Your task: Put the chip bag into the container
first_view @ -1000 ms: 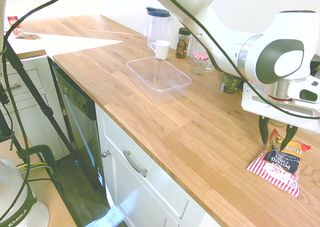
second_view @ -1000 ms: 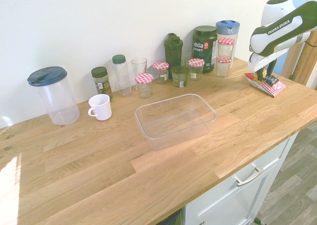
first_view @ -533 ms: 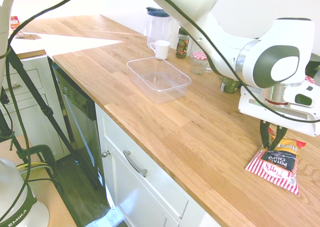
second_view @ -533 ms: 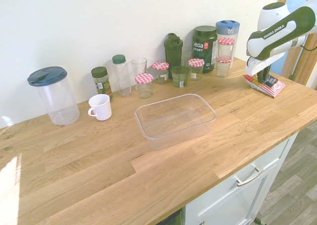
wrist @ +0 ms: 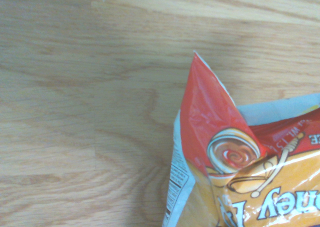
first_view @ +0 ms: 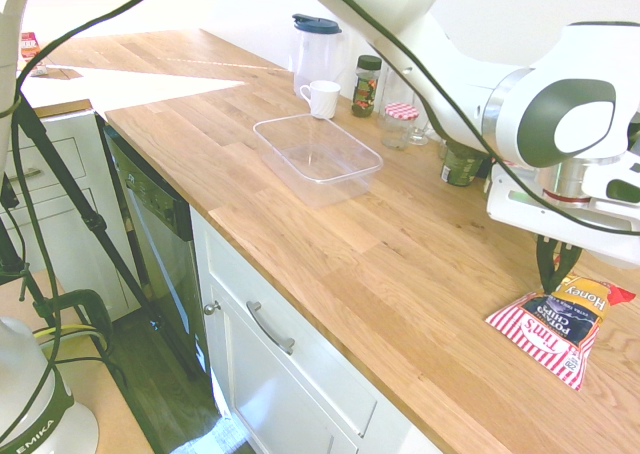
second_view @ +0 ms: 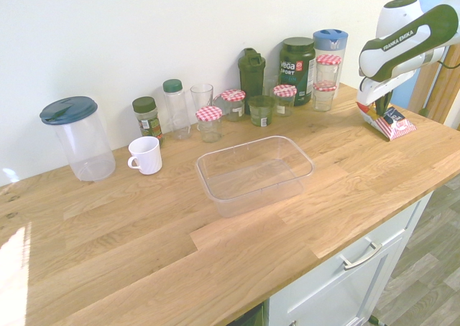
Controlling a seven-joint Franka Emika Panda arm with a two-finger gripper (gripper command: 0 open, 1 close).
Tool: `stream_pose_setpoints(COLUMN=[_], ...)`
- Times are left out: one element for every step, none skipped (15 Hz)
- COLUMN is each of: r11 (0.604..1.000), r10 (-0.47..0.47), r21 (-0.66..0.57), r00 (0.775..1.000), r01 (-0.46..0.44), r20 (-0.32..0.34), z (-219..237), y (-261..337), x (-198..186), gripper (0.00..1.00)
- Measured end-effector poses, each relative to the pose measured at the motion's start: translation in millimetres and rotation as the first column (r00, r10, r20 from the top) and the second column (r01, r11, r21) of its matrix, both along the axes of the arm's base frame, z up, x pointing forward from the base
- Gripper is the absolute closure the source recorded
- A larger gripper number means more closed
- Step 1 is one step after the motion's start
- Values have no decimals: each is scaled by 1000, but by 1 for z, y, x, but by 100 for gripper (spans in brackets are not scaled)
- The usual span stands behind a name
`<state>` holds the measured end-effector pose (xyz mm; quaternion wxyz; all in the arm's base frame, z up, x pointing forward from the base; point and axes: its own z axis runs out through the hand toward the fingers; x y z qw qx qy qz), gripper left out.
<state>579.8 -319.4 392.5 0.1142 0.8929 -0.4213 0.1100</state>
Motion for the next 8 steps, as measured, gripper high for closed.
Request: stream_pose_setpoints(r11=[1000, 1000, 999, 999, 998, 997, 995, 993], r10=[7, 20, 33, 45, 55, 64, 75, 86], r21=[-1, -5, -10, -19, -34, -50, -66, -81], r00=[1000, 1000, 999, 999, 998, 997, 996, 995], r01=[-7, -20, -32, -44, -54, -62, -72, -83], r20=[9, 17, 23, 30, 34, 37, 41, 44], z=[11, 24, 39, 55, 69, 85, 101, 114], y=[6, 15, 27, 44, 64, 87, 116, 149], x=[1, 2, 4, 6, 8, 10, 13, 16], gripper=[100, 100, 100, 100, 100, 100, 100, 100])
